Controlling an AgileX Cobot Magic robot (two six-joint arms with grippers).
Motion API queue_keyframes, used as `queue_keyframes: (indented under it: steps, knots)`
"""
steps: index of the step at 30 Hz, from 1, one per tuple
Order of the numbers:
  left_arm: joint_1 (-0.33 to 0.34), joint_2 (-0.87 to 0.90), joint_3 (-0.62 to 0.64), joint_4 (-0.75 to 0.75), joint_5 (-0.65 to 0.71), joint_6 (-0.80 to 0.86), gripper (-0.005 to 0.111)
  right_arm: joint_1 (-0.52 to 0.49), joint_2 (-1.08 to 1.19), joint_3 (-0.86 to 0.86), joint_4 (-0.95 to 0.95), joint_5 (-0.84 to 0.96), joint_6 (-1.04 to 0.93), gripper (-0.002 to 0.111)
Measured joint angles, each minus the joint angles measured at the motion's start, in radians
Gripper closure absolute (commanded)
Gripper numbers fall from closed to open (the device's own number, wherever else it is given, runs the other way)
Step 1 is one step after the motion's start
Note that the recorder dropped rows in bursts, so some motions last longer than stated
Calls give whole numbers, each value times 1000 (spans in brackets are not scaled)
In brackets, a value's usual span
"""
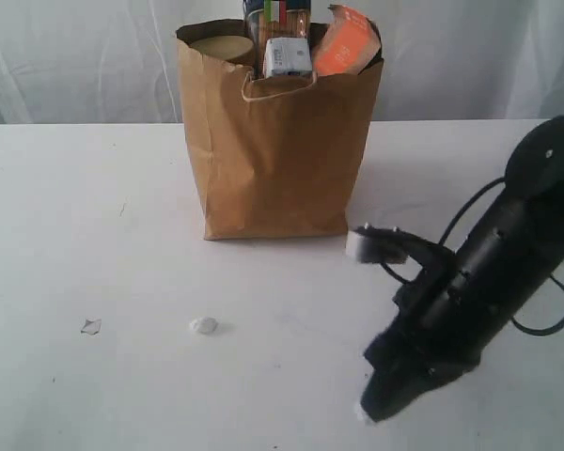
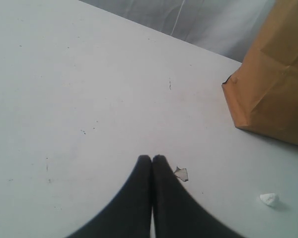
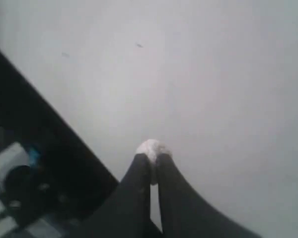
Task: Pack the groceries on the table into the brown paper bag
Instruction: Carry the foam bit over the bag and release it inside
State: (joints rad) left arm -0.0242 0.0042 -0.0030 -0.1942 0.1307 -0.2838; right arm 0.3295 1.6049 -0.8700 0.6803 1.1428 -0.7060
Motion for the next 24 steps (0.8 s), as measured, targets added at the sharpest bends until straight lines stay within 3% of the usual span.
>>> queue_keyframes:
  steps: [5, 7, 9, 15, 21, 24]
  knots:
    - [0, 0, 0, 0, 0, 0, 107, 0, -32, -90, 535, 66, -239, 107]
    - [0, 0, 0, 0, 0, 0, 107, 0, -32, -136, 831, 37, -451, 107]
    - [0, 0, 0, 0, 0, 0, 107, 0, -32, -176, 991, -18, -593, 107]
    - [0, 0, 0, 0, 0, 0, 107, 0, -36, -340, 1046, -427, -816, 107]
    - [0, 0, 0, 0, 0, 0, 107, 0, -36, -384, 1048, -786, -849, 107]
    - [0, 0, 0, 0, 0, 0, 107, 0, -29, -408, 1050, -873, -852, 107]
